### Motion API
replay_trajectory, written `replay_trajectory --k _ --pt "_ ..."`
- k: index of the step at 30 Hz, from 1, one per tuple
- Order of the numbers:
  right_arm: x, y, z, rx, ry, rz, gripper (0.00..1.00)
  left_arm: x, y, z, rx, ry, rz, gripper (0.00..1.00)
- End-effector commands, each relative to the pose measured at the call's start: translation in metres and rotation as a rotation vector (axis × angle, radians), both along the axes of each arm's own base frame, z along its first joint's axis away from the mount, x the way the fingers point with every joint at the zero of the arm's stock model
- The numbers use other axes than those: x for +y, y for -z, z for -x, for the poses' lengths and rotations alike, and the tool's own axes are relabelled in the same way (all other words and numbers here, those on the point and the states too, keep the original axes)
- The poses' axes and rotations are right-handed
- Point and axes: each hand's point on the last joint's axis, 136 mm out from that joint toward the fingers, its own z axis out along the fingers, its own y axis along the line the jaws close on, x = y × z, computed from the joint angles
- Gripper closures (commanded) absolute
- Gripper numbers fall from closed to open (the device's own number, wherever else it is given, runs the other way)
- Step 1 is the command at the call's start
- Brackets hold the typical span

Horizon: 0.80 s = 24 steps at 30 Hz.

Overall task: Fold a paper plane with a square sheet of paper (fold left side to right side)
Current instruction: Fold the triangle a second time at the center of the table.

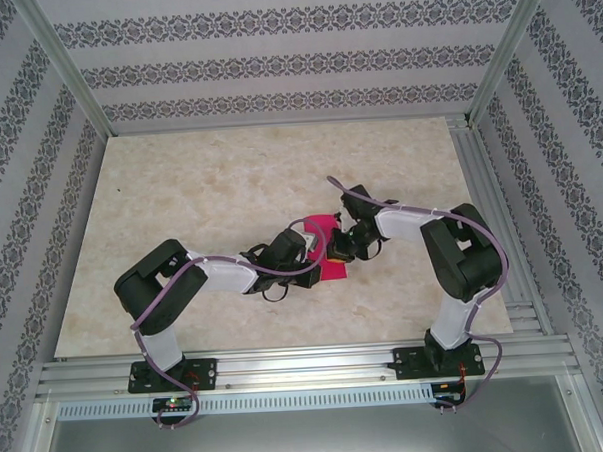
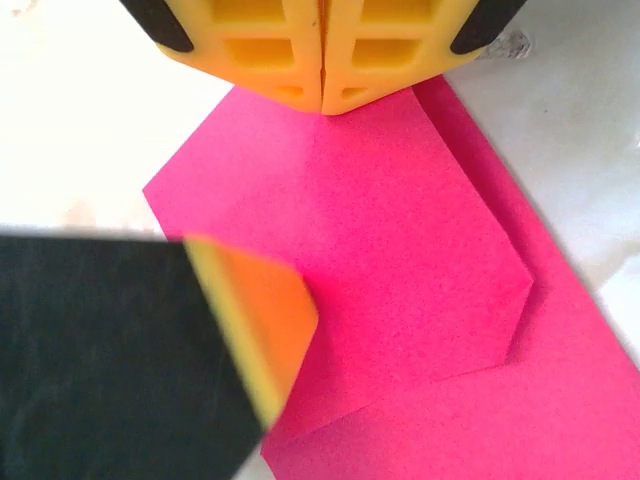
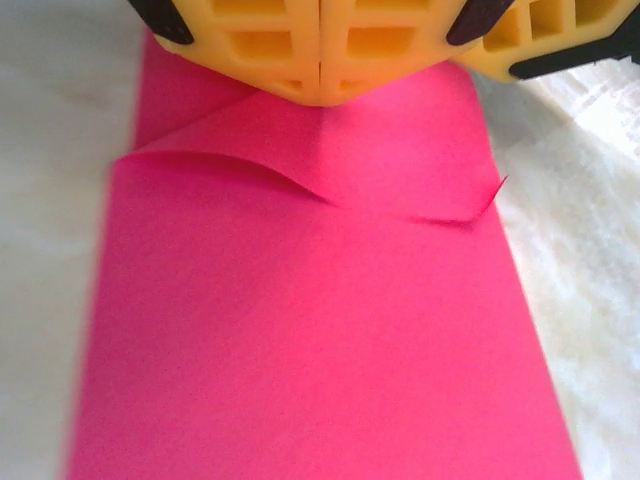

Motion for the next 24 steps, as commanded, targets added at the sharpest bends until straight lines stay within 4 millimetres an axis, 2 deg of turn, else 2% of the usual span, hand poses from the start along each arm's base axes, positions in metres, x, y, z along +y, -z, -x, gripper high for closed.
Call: replay_trajectory --k 1,6,12,14,17,19,24 --pt "-0.031 0.008 -0.026 -0.049 0.04 0.1 0.93 0.049 0.057 0.043 0.173 -0.006 -0.224 0.89" --pt "-0.046 0.001 -0.047 -0.069 0.077 0.088 0.93 0.048 0.054 0.043 0.168 -0.007 -0.218 0.89" --pt "-0.043 -0.016 -0.045 -0.091 0.068 0.052 0.93 0.041 0.045 0.037 0.15 -0.003 -0.197 0.89" --pt "-0.044 -0.029 -0.045 -0.125 0.076 0.039 0.92 0.04 0.044 0.036 0.148 -0.003 -0.195 0.89" --pt "-0.03 -0.046 -0.041 -0.137 0.069 -0.053 0.92 0.04 0.044 0.036 0.147 -0.004 -0.194 0.89" --pt "-0.019 -0.05 -0.032 -0.123 0.049 -0.092 0.92 0.04 0.044 0.036 0.147 -0.003 -0.194 0.89" --pt "0.005 -0.033 -0.016 -0.071 0.035 -0.146 0.92 0.039 0.043 0.036 0.145 -0.002 -0.19 0.89"
